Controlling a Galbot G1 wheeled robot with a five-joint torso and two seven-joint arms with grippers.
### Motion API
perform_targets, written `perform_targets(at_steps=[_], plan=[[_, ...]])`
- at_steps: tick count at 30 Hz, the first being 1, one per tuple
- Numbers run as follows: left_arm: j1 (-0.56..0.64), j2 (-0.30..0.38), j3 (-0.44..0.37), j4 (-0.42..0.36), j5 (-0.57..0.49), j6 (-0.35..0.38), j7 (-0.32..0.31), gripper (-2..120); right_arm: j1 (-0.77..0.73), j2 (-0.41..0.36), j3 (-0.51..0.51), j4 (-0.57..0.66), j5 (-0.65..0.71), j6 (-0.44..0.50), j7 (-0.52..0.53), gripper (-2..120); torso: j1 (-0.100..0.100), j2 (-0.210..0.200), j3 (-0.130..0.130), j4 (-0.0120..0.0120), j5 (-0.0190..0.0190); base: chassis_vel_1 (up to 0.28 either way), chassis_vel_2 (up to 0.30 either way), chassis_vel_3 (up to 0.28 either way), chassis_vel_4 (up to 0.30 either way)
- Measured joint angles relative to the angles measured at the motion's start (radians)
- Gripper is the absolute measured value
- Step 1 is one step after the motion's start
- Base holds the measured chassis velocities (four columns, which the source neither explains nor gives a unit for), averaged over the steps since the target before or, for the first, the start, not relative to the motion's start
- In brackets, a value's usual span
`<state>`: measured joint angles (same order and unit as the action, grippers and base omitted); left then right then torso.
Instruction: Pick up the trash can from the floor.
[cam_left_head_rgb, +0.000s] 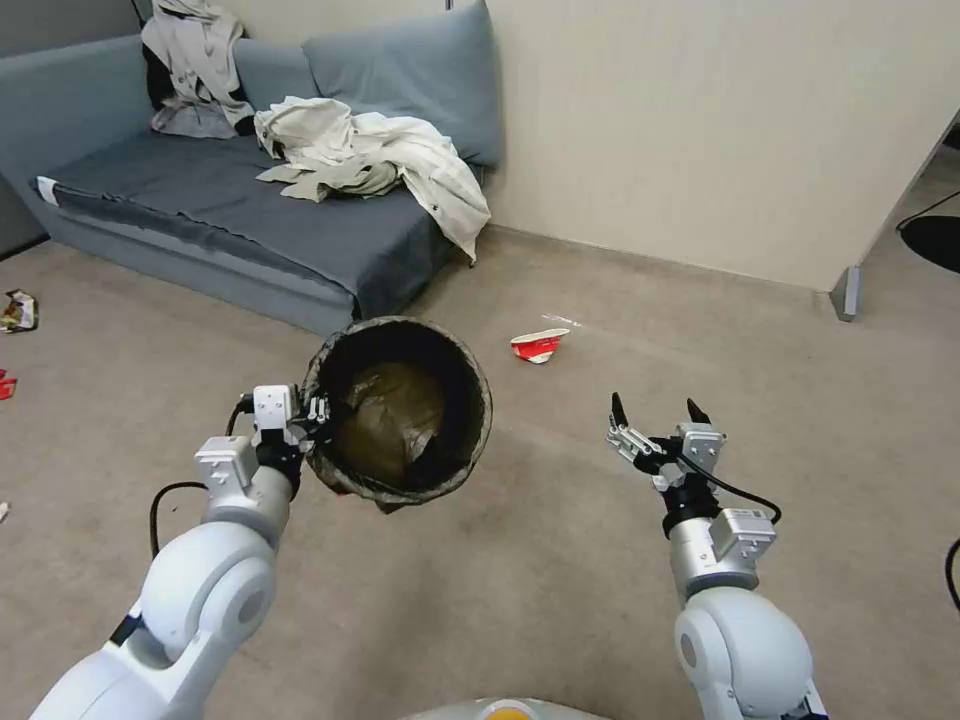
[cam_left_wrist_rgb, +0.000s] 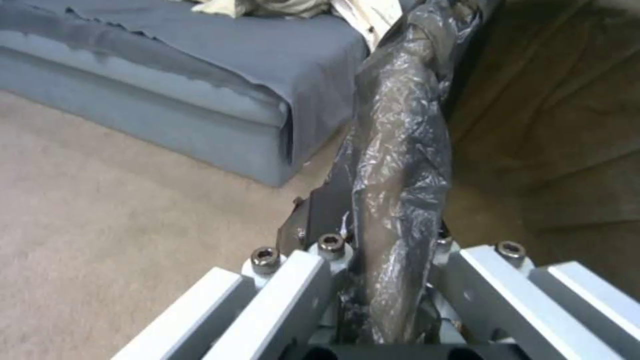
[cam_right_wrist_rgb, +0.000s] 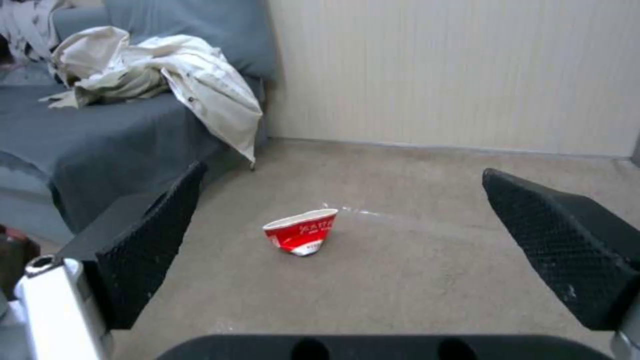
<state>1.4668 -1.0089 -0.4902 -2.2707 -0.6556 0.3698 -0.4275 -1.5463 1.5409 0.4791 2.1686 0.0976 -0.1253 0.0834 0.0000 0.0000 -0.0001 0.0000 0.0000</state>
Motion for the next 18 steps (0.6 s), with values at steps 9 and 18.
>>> perform_targets(at_steps=[9, 18], plan=[[0.045, -0.014, -0.03, -0.014, 0.002, -0.035, 0.035, 3, -0.003, 0.009, -0.003, 0.002, -0.002, 0.004, 0.0, 100, 0.0, 0.0, 0.0, 0.0, 0.0, 0.0, 0.0, 0.0, 0.0], [0.074, -0.034, -0.047, -0.023, 0.004, -0.054, 0.05, 3, -0.002, 0.01, -0.006, 0.004, -0.003, 0.005, 0.0, 100, 0.0, 0.0, 0.0, 0.0, 0.0, 0.0, 0.0, 0.0, 0.0]])
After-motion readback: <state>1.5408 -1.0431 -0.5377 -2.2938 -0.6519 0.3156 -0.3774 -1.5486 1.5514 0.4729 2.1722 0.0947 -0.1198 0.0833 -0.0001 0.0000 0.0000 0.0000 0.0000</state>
